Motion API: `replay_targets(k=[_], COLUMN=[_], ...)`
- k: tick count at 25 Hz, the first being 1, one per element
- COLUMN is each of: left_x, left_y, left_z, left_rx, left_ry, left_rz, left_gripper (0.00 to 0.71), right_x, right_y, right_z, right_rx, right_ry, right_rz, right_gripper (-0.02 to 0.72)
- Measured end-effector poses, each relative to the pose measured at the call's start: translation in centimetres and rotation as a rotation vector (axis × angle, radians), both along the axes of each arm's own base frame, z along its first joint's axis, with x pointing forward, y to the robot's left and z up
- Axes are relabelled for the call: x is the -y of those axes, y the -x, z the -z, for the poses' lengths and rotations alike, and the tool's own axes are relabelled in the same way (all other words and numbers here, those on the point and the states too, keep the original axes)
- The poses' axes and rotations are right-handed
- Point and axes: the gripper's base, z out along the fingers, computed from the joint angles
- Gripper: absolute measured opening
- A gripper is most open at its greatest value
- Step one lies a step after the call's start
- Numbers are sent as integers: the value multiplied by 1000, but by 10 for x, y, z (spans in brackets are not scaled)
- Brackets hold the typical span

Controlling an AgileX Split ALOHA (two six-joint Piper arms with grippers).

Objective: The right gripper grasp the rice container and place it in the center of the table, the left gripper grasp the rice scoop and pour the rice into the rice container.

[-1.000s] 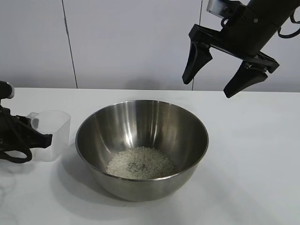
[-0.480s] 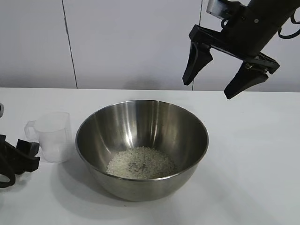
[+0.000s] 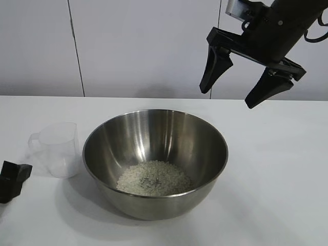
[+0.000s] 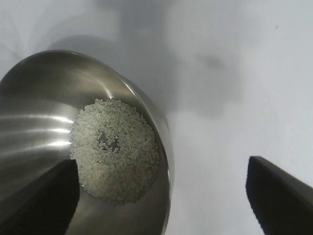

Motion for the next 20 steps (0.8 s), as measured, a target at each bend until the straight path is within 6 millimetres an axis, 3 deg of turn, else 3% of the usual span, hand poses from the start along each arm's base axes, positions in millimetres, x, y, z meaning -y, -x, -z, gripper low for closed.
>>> replay_targets(k=[3,8,13,20], left_x=[1,11,25,42], left_y=[-2,-14,-39,-75], left_z=[-20,-52,-104,-185], left_rx=[51,-53,-123,-398], left_ry=[27,54,36,76], left_rz=[0,41,119,109], left_gripper=[657,657,657,657], right_x=[0,0,0,0], right_y=[0,0,-1,-1], right_z=[0,0,0,0], right_rx=[1,3,6,7], right_ry=[0,0,0,0], right_rz=[0,1,2,3], right_gripper=[638,638,638,638])
